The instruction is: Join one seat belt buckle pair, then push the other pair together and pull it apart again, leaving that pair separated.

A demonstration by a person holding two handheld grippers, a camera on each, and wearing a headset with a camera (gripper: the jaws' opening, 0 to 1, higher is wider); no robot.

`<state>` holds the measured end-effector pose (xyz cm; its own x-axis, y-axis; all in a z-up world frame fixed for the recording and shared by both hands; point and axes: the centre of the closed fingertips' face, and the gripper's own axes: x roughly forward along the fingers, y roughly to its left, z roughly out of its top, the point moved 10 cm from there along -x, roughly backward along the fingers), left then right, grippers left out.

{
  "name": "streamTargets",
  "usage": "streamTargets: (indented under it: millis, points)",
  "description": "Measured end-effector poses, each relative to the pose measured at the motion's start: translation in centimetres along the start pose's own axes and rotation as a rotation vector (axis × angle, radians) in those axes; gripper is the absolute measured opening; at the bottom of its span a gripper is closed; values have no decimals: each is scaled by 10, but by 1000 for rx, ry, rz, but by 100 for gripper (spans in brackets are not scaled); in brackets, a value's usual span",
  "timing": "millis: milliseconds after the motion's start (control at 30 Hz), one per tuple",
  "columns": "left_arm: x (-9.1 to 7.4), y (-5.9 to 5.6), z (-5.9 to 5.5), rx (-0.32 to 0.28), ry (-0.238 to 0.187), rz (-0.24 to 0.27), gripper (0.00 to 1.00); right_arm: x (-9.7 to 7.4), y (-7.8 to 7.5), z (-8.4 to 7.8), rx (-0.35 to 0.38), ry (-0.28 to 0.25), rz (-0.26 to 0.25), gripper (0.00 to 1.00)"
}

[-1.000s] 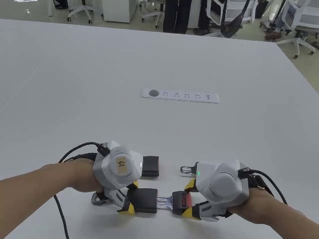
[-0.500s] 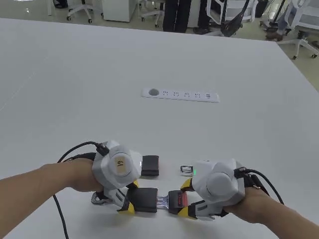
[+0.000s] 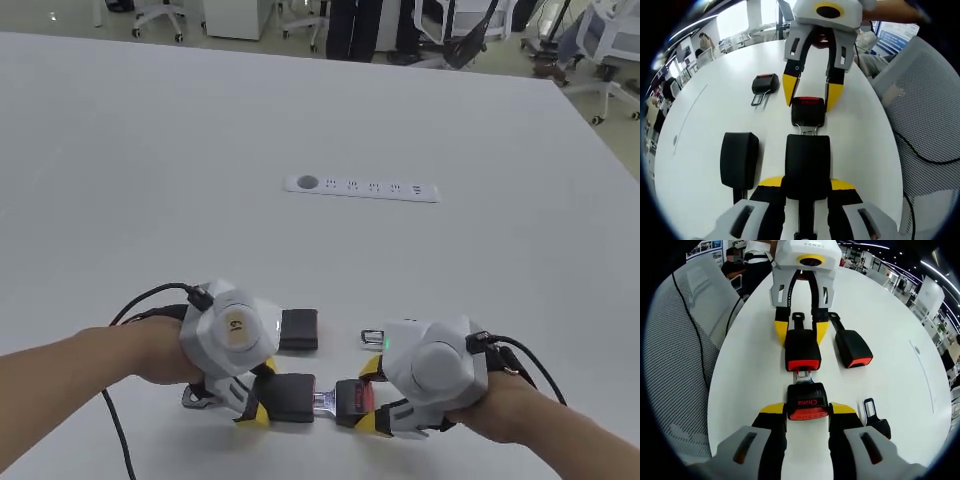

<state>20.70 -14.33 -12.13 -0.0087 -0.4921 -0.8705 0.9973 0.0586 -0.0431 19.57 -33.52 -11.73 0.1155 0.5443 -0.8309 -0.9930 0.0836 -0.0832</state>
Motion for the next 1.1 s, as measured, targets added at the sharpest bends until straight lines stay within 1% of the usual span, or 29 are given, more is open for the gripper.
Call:
streamTargets:
  millis: [167, 367, 500, 867, 1100]
  points:
    - [0, 0, 0, 2, 0, 1, 32, -1, 1, -1, 8, -18, 1, 30]
    - [0, 0, -2, -4, -20, 5, 32, 0, 1, -2, 16, -30, 0, 29]
    - [0, 0, -3, -3, -23, 5, 32, 0, 1, -3, 30, -41, -2, 29]
    - [-1, -2, 0, 7, -18, 5, 32, 2, -2, -5, 4, -53, 19, 29]
    - [-1, -2, 0, 4, -16, 6, 32, 3, -2, -1, -12, -41, 32, 28]
